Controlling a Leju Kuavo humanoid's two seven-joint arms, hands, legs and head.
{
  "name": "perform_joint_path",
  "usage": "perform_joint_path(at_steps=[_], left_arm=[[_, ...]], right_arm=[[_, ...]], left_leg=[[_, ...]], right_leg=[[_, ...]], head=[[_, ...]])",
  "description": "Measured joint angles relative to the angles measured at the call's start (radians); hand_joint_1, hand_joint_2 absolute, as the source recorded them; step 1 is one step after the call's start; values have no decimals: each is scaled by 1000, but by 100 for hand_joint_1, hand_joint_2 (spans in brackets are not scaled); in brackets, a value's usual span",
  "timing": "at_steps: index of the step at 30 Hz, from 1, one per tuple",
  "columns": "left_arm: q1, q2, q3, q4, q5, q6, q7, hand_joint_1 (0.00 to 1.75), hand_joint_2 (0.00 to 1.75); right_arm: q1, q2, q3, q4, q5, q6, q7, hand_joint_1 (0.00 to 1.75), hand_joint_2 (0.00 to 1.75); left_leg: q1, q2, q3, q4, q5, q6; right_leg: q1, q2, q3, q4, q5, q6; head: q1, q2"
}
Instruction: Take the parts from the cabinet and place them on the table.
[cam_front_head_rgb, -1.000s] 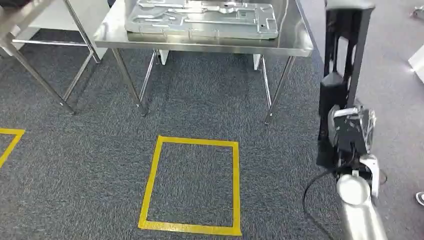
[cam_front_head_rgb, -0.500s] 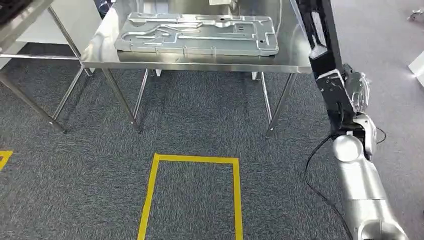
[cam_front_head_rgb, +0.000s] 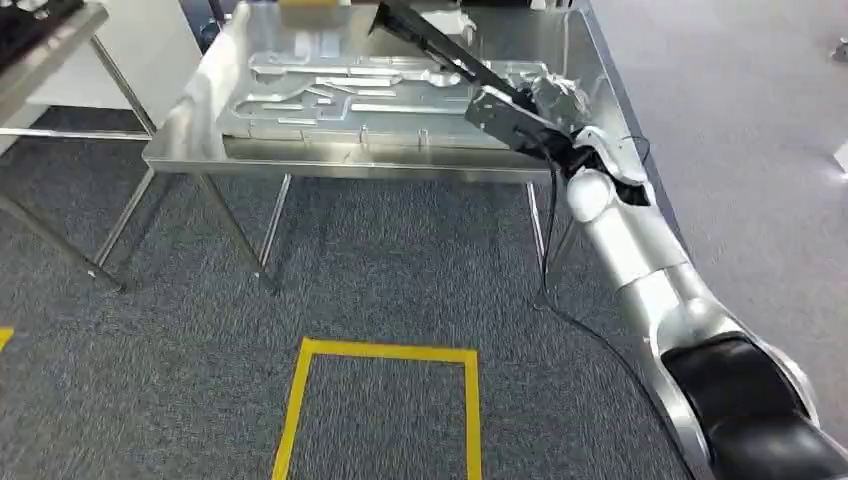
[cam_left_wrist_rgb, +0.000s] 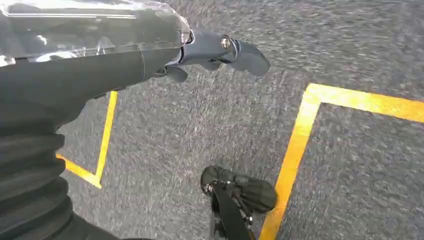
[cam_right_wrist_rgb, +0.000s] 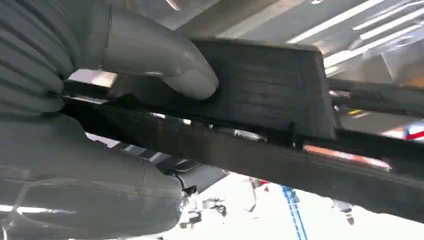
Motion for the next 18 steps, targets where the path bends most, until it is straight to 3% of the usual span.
perform_joint_path(at_steps=[1,2,4,5,6,7,8,9,10,11,13,15,16,18], left_arm=[[-3,0,0,0,0,0,0,0,175],[-5,0,0,0,0,0,0,0,175],[-6,-2,0,0,-2,0,3,0,175],[-2,-2,0,0,-2,0,8,0,175],[1,-2,0,0,-2,1,14,0,175],[2,-2,1,0,-2,3,18,0,175],[2,-2,2,0,-1,4,22,0,175],[3,-2,3,0,0,5,25,0,175],[6,-2,5,0,2,8,30,0,175],[8,-2,8,0,6,10,35,0,175],[8,-2,14,0,8,13,39,0,175],[4,-5,18,0,11,18,41,0,175],[3,-8,21,0,15,21,43,0,175],[1,-8,24,0,19,28,46,0,175]], right_arm=[[-19,24,11,12,0,-2,2,175,175],[-39,41,22,31,0,-3,3,175,175],[-57,74,37,55,6,-7,4,175,175],[-54,90,44,61,14,-7,5,175,175],[-49,105,51,65,22,-8,7,175,175],[-41,119,55,70,32,-8,14,175,175],[-36,129,57,73,39,-8,19,175,175],[-33,140,60,75,46,-7,22,175,175],[-30,153,63,76,54,-4,25,175,175],[-31,163,69,79,59,-1,26,175,175],[-33,184,75,76,65,10,31,175,175],[-40,196,77,72,71,15,36,175,175],[-42,198,77,69,74,17,41,175,175],[-53,206,78,68,84,27,48,175,175]], left_leg=[[2,4,-11,41,1,-3],[2,6,-47,106,-7,-3],[2,8,-155,247,-75,-7],[2,9,-200,286,-112,-7],[1,9,-227,287,-140,-4],[0,9,-239,256,-144,2],[0,10,-240,202,-123,3],[-1,11,-236,132,-62,8],[-1,14,-233,58,43,14],[-9,16,-245,21,126,15],[-9,15,-227,18,134,24],[-5,11,-211,15,131,39],[-3,10,-200,11,126,45],[-3,9,-184,11,111,52]], right_leg=[[1,0,15,-1,-6,-9],[3,0,24,-1,-16,-16],[8,-1,42,-1,-34,-24],[11,2,53,-1,-46,-26],[14,4,71,-1,-59,-26],[15,6,92,-2,-74,-25],[16,6,113,-2,-90,-23],[16,4,132,-2,-105,-22],[17,3,139,-4,-119,-20],[21,8,156,5,-131,-15],[24,16,163,-3,-153,-1],[25,15,166,24,-144,9],[21,9,150,60,-137,14],[20,3,65,189,-150,23]], head=[[1,0],[0,0],[0,0],[0,0],[-1,0],[0,0],[0,0],[0,0],[0,0],[0,0],[-1,0],[0,0],[0,0],[0,0]])
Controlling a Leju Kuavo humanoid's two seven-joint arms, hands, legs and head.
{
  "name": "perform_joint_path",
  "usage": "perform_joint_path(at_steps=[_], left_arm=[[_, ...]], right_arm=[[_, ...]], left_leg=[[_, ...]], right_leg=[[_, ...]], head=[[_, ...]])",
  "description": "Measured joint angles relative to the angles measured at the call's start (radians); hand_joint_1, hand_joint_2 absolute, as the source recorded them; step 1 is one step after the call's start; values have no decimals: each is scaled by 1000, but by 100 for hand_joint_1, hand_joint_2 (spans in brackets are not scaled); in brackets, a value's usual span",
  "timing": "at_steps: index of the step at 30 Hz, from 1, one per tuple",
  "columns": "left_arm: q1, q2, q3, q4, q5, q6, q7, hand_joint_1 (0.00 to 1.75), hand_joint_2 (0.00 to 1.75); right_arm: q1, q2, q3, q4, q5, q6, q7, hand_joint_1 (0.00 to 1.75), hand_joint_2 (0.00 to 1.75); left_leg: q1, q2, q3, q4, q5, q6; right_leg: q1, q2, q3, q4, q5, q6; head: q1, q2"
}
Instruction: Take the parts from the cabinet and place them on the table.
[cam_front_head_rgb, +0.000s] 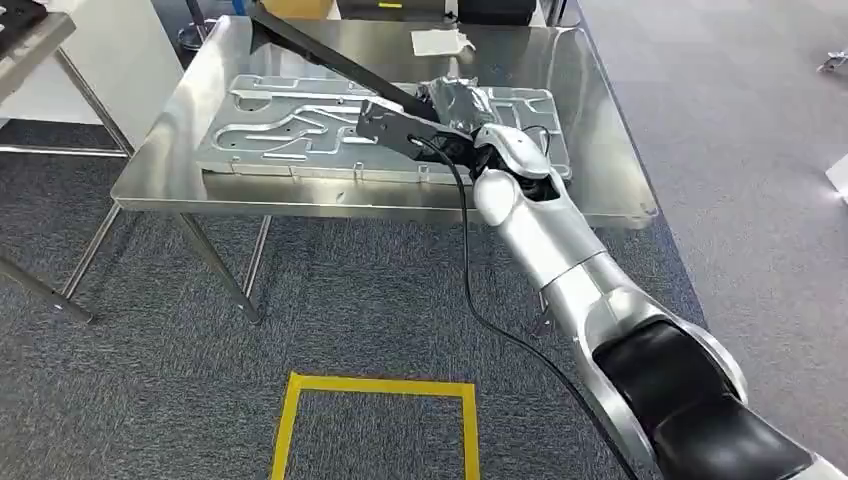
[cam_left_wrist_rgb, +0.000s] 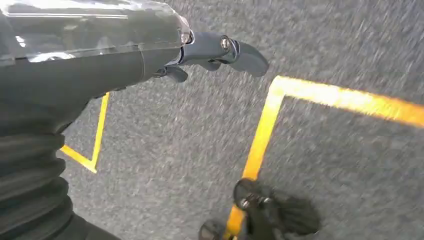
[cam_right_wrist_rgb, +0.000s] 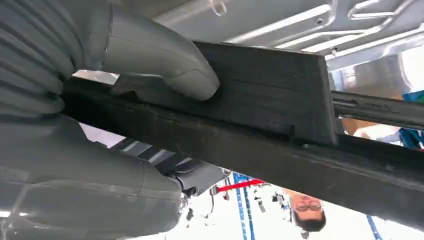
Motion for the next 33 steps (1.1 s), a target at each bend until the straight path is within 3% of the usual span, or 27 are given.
perform_joint_path(at_steps=[2,3,4,5,6,8,10,11,12,13,14,15,17,18,19,20,21,22,23,24,26,27,29,30,32,33], left_arm=[[0,0,3,0,3,7,4,0,175],[0,0,5,0,4,10,5,0,175],[0,-1,6,0,6,13,7,0,175],[1,-2,8,0,8,14,8,0,175],[2,-3,8,0,9,15,8,0,175],[7,-18,10,4,10,14,9,0,175],[0,-17,14,3,10,16,10,0,175],[-3,-17,15,3,10,16,9,0,175],[-3,-16,17,3,10,16,9,0,175],[-3,-16,18,3,10,17,9,0,175],[-4,-16,20,3,11,18,8,0,175],[-5,-16,23,3,11,18,8,0,175],[-4,-16,23,3,14,18,8,0,175],[-3,-16,24,3,17,19,8,0,175],[-2,-16,24,3,17,19,8,0,175],[0,-15,24,3,17,18,8,0,175],[1,-14,25,3,18,18,8,0,175],[3,-14,26,3,18,18,8,0,175],[8,-14,28,3,18,18,9,0,175],[10,-14,31,3,19,18,10,0,175],[5,-14,31,3,19,18,11,0,175],[3,-14,32,3,19,18,10,0,175],[1,-15,31,3,17,18,8,0,175],[0,-14,32,3,17,19,8,0,175],[-2,-13,32,3,17,21,8,0,175],[-2,-13,32,3,17,26,8,0,175]], right_arm=[[-1,7,1,0,9,8,8,175,175],[0,10,2,1,17,11,13,175,175],[0,12,3,2,22,15,16,175,175],[0,13,3,2,26,18,19,175,175],[0,13,3,2,27,18,19,175,175],[1,13,3,6,29,18,19,175,175],[0,17,4,8,31,20,19,175,175],[-2,24,4,5,32,20,20,175,175],[-7,25,4,4,38,19,23,175,175],[-9,28,4,2,43,19,26,175,175],[-13,29,4,2,50,19,27,175,175],[-14,30,4,2,58,22,29,175,175],[-12,31,4,2,68,25,32,175,175],[-10,31,4,2,72,27,32,175,175],[-8,31,4,2,77,29,38,175,175],[-6,31,3,2,81,34,42,175,175],[-4,31,2,2,89,40,45,175,175],[-2,31,-1,2,95,42,47,175,175],[3,31,-4,2,101,47,48,175,175],[8,30,-6,2,107,52,48,175,175],[10,30,-13,-6,114,57,50,175,175],[8,30,-15,-11,117,58,49,175,175],[6,30,-27,-27,125,58,49,175,175],[6,30,-31,-27,127,58,49,175,175],[13,30,-35,-27,127,59,48,175,175],[19,29,-37,-27,130,61,48,175,175]], left_leg=[[-1,-3,22,0,-24,1],[-1,-6,36,0,-36,1],[-2,-9,53,0,-49,1],[-5,-12,73,0,-64,1],[-10,-13,93,-1,-79,0],[-12,-13,123,-2,-108,-3],[-11,-18,137,-24,-124,-14],[-14,-16,152,-17,-114,-18],[-16,-16,142,7,-89,-29],[-14,-13,111,60,-73,-32],[-15,-7,73,129,-50,-37],[-13,-4,22,203,-57,-42],[-6,-2,-55,280,-147,-46],[-4,0,-85,286,-208,-52],[-3,2,-99,268,-236,-59],[-3,4,-101,226,-233,-57],[-2,5,-97,156,-186,-62],[-1,6,-91,83,-95,-64],[1,8,-89,5,54,-61],[-1,13,-99,-23,101,-52],[-2,9,-83,-8,86,-34],[-5,8,-79,-8,79,-28],[0,7,-56,-16,62,-15],[0,7,-43,-18,51,-10],[0,6,-20,-18,33,-10],[0,4,-7,-18,22,-11]], right_leg=[[-3,-2,-103,117,-79,7],[-2,-3,-134,129,-111,6],[-2,-3,-148,109,-118,1],[2,-3,-149,58,-96,-5],[5,-3,-142,-14,-38,-18],[27,5,-139,-162,195,-56],[31,4,-121,-173,193,-51],[31,6,-113,-186,188,-57],[28,5,-96,-193,180,-65],[20,5,-75,-206,173,-66],[17,4,-58,-212,164,-71],[16,4,-43,-213,151,-72],[15,5,-13,-213,123,-70],[13,6,8,-213,106,-69],[10,6,27,-213,91,-66],[7,7,48,-213,74,-62],[4,7,71,-213,55,-57],[1,6,91,-212,38,-52],[3,6,100,-212,19,-46],[6,11,116,-195,2,-40],[8,10,126,-199,-14,-24],[6,10,117,-177,-4,-19],[2,5,53,-59,31,-8],[0,3,1,15,20,-2],[-5,2,-86,110,-60,4],[-6,1,-116,127,-105,6]], head=[[0,0],[0,0],[0,0],[0,0],[0,0],[-2,0],[-2,0],[0,0],[-1,0],[0,0],[-2,0],[-1,0],[-2,0],[-2,0],[-2,0],[-2,0],[-2,0],[-2,0],[-1,0],[-1,0],[-1,0],[0,0],[-1,0],[0,0],[0,0],[0,0]])
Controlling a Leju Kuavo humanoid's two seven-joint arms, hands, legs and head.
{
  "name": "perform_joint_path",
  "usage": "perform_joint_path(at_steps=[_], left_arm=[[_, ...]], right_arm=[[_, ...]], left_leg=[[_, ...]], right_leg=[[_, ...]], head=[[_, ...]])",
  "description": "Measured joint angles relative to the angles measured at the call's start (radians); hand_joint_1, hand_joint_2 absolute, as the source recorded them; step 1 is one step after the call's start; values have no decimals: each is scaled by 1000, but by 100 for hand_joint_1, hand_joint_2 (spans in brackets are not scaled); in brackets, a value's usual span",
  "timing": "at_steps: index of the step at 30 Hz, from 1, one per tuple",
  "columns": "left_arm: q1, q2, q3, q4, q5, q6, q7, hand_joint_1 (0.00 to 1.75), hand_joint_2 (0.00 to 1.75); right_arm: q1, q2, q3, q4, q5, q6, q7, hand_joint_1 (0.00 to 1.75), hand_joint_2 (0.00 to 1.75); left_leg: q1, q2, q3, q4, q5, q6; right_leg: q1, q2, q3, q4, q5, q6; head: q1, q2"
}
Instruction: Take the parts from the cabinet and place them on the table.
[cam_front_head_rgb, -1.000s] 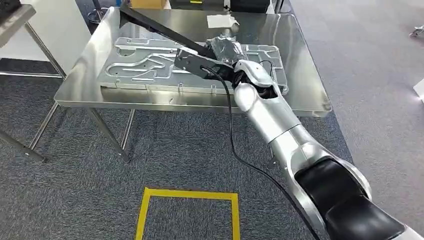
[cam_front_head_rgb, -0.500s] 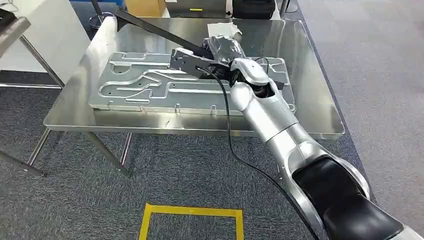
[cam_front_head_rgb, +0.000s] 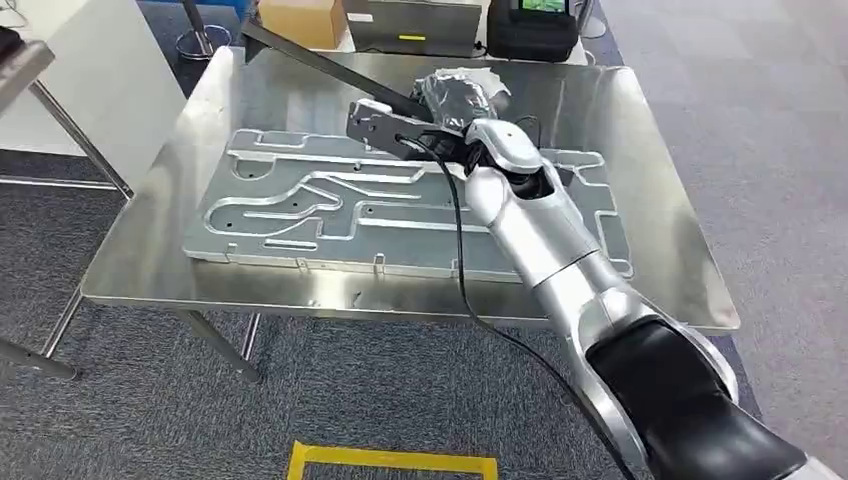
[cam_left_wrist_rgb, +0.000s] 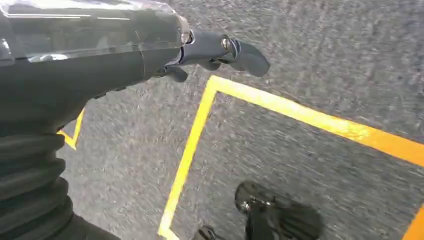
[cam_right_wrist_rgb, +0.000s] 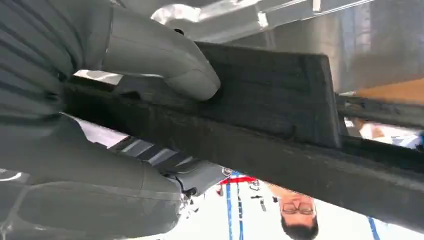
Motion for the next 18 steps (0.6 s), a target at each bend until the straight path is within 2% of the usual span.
perform_joint_path(at_steps=[1,2,3,4,5,6,7,9,10,11,12,14,15,16,17,18], left_arm=[[0,0,0,0,1,6,0,0,175],[0,0,0,0,0,10,0,0,175],[0,0,0,0,-1,10,0,0,175],[0,0,0,0,-1,9,0,0,175],[3,-2,0,0,-1,7,0,0,175],[0,-3,1,0,-1,4,-1,0,175],[-1,-3,0,0,-1,2,-6,0,175],[-4,-3,1,0,-1,0,-11,0,175],[-5,-2,1,0,-1,0,-13,0,175],[-4,-1,1,0,-1,-1,-13,0,175],[-3,-1,1,0,-1,-1,-14,0,175],[-4,-1,1,0,-1,-1,-14,0,175],[-4,-2,1,0,-1,-1,-14,0,175],[-4,-1,1,0,-1,-3,-16,0,175],[-3,0,1,0,-1,-7,-18,0,175],[-2,2,1,0,-4,-18,-22,0,175]], right_arm=[[4,-1,-4,0,2,3,0,175,175],[7,-1,-7,0,5,8,0,175,175],[8,-1,-10,0,9,11,0,175,175],[9,-2,-14,0,11,11,0,175,175],[11,-6,-18,1,11,11,0,175,175],[13,-11,-20,2,12,11,-2,175,175],[16,-11,-21,3,13,13,-4,175,175],[18,-11,-25,0,14,13,-5,175,175],[18,-13,-30,-1,14,12,-3,175,175],[19,-13,-32,-1,14,12,-4,175,175],[17,-13,-33,-1,16,12,-4,175,175],[21,-13,-33,-1,16,12,-5,175,175],[26,-13,-33,-1,16,12,-5,0,175],[31,-13,-33,-1,16,12,-5,0,175],[35,-13,-34,-1,16,12,-4,0,175],[35,-14,-34,-1,18,12,-4,0,175]], left_leg=[[0,-2,15,0,-12,-1],[0,-4,29,0,-23,-2],[-1,-5,45,0,-35,-3],[-3,-5,60,0,-47,-4],[-3,-6,68,-3,-57,-5],[-7,-6,73,6,-67,-12],[-7,-11,70,-3,-73,-19],[-7,-11,81,2,-74,-27],[-8,-11,86,0,-80,-36],[-4,-6,73,28,-89,-38],[-5,-3,46,81,-103,-39],[-2,-1,-44,232,-166,-46],[-1,-1,-87,294,-196,-49],[-1,0,-107,311,-193,-51],[-1,0,-106,284,-165,-50],[-1,0,-86,223,-118,-49]], right_leg=[[0,-2,-18,-9,-19,2],[0,-3,-22,-44,-7,1],[1,-3,-15,-104,36,-5],[4,-3,-3,-186,116,-15],[8,-4,5,-268,233,-28],[18,0,-2,-319,305,-35],[20,-3,2,-313,294,-39],[20,-4,4,-318,291,-47],[16,-4,18,-323,289,-53],[13,-4,29,-329,287,-56],[11,-4,35,-330,282,-63],[12,-2,41,-329,274,-71],[13,0,44,-327,269,-71],[13,2,47,-324,264,-71],[13,4,52,-320,258,-69],[12,5,56,-315,251,-67]], head=[[0,0],[0,0],[0,0],[0,0],[0,0],[0,0],[1,0],[-1,0],[0,0],[0,0],[-1,0],[-1,0],[-1,0],[-1,0],[-1,0],[-1,0]])
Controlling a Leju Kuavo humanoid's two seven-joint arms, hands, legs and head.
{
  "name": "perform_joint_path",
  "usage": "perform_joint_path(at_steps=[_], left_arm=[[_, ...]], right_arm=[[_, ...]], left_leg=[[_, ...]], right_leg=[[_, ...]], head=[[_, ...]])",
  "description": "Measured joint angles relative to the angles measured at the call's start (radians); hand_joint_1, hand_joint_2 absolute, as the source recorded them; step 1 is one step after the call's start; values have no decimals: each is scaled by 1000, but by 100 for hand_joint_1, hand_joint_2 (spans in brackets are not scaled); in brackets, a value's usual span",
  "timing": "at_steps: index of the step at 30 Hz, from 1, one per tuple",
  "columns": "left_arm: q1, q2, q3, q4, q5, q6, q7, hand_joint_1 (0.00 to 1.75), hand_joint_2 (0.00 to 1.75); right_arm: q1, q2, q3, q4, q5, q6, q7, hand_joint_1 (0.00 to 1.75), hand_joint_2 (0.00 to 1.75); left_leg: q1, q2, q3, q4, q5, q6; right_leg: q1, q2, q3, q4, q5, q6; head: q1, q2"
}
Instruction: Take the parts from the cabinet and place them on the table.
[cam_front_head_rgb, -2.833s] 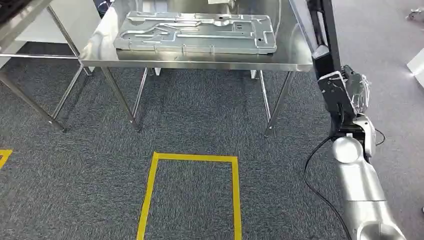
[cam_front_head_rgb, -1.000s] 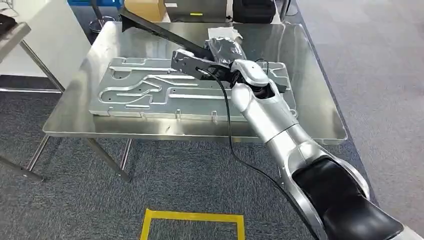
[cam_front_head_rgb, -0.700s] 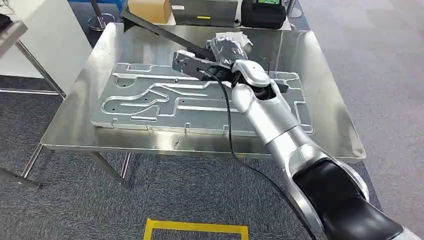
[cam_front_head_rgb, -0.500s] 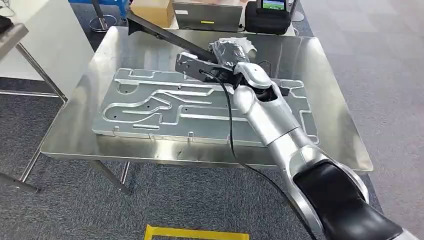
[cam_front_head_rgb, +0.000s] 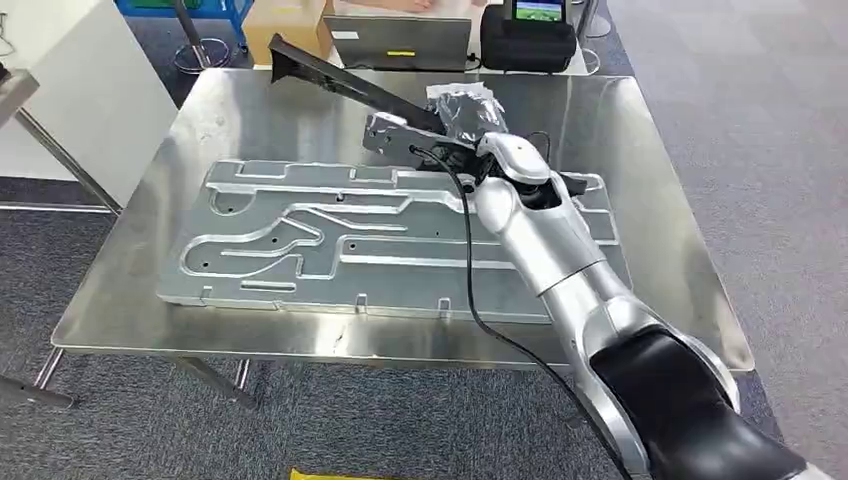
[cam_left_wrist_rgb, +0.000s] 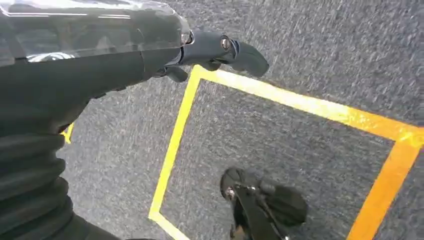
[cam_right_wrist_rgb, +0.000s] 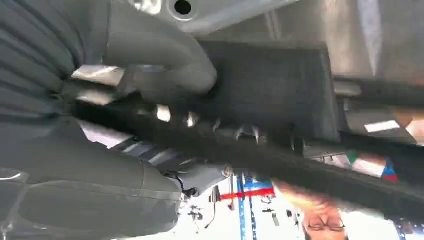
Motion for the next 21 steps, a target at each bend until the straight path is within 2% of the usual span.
perform_joint_path(at_steps=[1,2,3,4,5,6,7,8,9,11,12,13,14,15,17,18,19,21], left_arm=[[0,2,0,0,-3,-7,-1,0,0],[0,4,0,0,-3,-18,-6,0,0],[-1,4,0,0,-1,-26,-13,0,0],[-3,5,0,0,3,-33,-19,0,0],[-1,5,0,0,3,-36,-21,0,0],[0,5,0,0,3,-38,-21,0,0],[0,5,0,0,1,-41,-24,0,0],[0,4,0,0,-3,-44,-26,0,0],[0,4,0,0,-3,-45,-27,0,0],[-1,6,0,0,-3,-48,-29,0,0],[-1,7,0,0,-3,-50,-29,0,0],[-1,8,0,0,-4,-53,-29,0,0],[-1,8,0,0,-4,-55,-29,0,0],[-1,8,0,0,-4,-57,-29,0,0],[-1,8,0,0,-4,-59,-29,0,0],[-1,8,0,0,-4,-60,-29,0,0],[-1,8,0,0,-4,-61,-29,0,0],[-1,8,0,0,-4,-62,-29,0,0]], right_arm=[[-1,0,-2,-1,0,0,0,0,175],[0,0,-6,-1,4,1,2,0,175],[-1,-3,-8,-2,7,0,2,0,175],[-2,-5,-11,-3,11,0,2,0,175],[1,-6,-13,-5,13,2,3,0,175],[3,-7,-15,-6,15,2,3,0,175],[1,-8,-18,-8,15,2,3,0,175],[1,-13,-25,-14,16,2,4,0,175],[-1,-19,-31,-17,16,2,4,0,175],[-2,-29,-39,-17,17,3,5,0,175],[3,-34,-40,-17,17,3,5,0,175],[8,-38,-41,-17,17,4,5,0,175],[11,-43,-43,-17,18,5,5,0,175],[10,-45,-44,-18,18,5,5,0,175],[8,-48,-52,-23,18,5,5,0,175],[5,-51,-55,-26,18,5,5,0,175],[4,-51,-55,-27,18,5,5,0,175],[5,-53,-56,-27,18,5,5,0,175]], left_leg=[[0,0,37,-97,66,1],[0,0,70,-186,119,4],[-5,1,74,-205,90,7],[-8,0,78,-207,84,16],[-7,-1,77,-207,102,23],[-7,-1,78,-205,102,26],[-2,-1,81,-210,107,32],[2,2,87,-215,110,37],[2,2,88,-217,110,42],[2,2,88,-216,109,45],[2,2,88,-216,109,45],[2,2,88,-215,109,45],[2,2,89,-214,108,44],[2,1,89,-213,108,43],[2,0,92,-212,106,41],[-1,0,91,-212,105,37],[-2,0,91,-213,105,30],[0,1,94,-218,106,19]], right_leg=[[-1,0,7,5,-8,3],[-1,0,12,10,-15,7],[3,1,11,16,-17,12],[3,2,3,17,-18,17],[3,1,2,19,-20,21],[2,1,6,18,-21,25],[7,2,7,20,-22,31],[3,1,5,32,-36,37],[3,-2,-6,63,-62,43],[-6,-4,-81,225,-145,54],[-9,-4,-116,298,-171,58],[-12,-6,-134,335,-175,60],[-14,-8,-127,319,-155,61],[-15,-9,-99,261,-120,60],[-15,-9,6,68,-37,49],[-8,-10,30,16,-46,45],[-4,-10,29,12,-37,42],[-1,-8,28,16,-38,37]], head=[[0,0],[0,0],[0,0],[0,0],[0,0],[0,0],[0,0],[0,0],[0,0],[0,0],[0,0],[0,0],[0,0],[0,0],[0,0],[0,0],[0,0],[0,0]])
